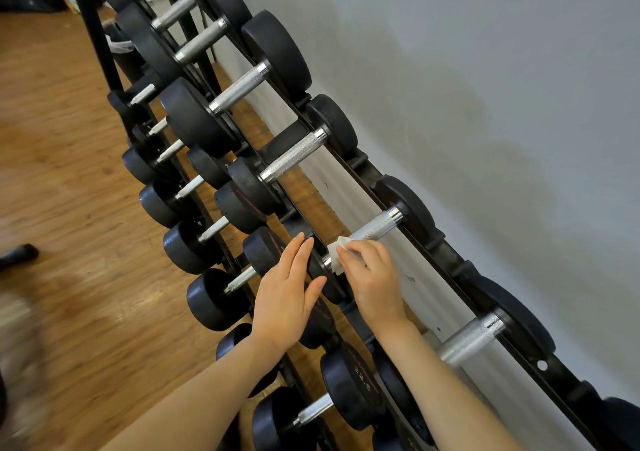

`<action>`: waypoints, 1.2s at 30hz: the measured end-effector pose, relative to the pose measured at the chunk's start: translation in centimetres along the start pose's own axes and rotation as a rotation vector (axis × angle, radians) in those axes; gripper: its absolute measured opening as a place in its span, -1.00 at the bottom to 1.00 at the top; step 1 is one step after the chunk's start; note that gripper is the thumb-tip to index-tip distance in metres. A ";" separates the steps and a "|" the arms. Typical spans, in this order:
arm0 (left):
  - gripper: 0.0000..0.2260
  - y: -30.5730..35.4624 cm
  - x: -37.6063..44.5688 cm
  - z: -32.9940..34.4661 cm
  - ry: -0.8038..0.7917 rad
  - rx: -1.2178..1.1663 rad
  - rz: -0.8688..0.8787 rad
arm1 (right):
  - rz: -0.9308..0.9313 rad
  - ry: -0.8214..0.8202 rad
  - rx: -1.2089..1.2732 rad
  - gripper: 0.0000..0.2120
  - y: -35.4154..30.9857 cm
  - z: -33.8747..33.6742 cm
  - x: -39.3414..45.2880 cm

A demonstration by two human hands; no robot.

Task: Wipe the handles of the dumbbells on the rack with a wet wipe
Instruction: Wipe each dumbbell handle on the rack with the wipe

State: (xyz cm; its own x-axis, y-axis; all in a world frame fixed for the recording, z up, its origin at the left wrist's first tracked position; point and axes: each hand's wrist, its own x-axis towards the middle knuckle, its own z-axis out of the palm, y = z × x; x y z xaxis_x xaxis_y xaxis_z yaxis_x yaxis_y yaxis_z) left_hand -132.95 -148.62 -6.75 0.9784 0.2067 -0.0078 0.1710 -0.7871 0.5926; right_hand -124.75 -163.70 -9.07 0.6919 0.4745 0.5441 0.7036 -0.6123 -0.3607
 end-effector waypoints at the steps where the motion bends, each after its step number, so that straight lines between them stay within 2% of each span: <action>1: -0.39 0.0 0.0 0.0 0.000 -0.002 -0.001 | 0.017 -0.005 0.033 -0.74 -0.1 0.0 0.1; 6: -0.39 0.1 0.0 0.2 0.001 -0.014 -0.011 | 0.008 -0.073 0.082 -0.77 -0.4 0.1 -0.5; 12: -0.39 -0.1 0.0 0.2 0.001 -0.001 -0.002 | 0.026 0.023 0.089 -0.77 0.1 -0.3 0.0; 17: -0.39 0.0 0.0 0.2 -0.003 0.003 -0.002 | -0.048 -0.059 0.114 -0.76 0.3 -0.1 -1.0; 22: -0.39 0.0 0.0 0.3 -0.001 0.017 -0.016 | 0.121 0.033 0.101 -0.78 0.6 -0.7 -0.6; 28: -0.40 0.2 0.0 0.2 0.004 0.013 -0.017 | 0.027 -0.098 0.158 -0.80 -0.1 -0.3 -1.0; 33: -0.38 0.2 -0.1 0.1 0.002 0.020 -0.011 | 0.150 0.012 0.155 -0.80 0.2 -0.5 -0.6; 36: -0.38 0.2 0.0 0.3 0.005 0.021 -0.018 | 0.026 -0.094 0.135 -0.73 -0.5 -0.4 -0.7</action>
State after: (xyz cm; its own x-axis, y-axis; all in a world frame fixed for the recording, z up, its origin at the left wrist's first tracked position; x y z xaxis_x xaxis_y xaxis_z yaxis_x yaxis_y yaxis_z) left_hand -132.91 -148.92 -6.90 0.9746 0.2237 -0.0140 0.1909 -0.7955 0.5751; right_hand -125.65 -164.01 -9.00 0.7179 0.5203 0.4625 0.6962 -0.5374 -0.4760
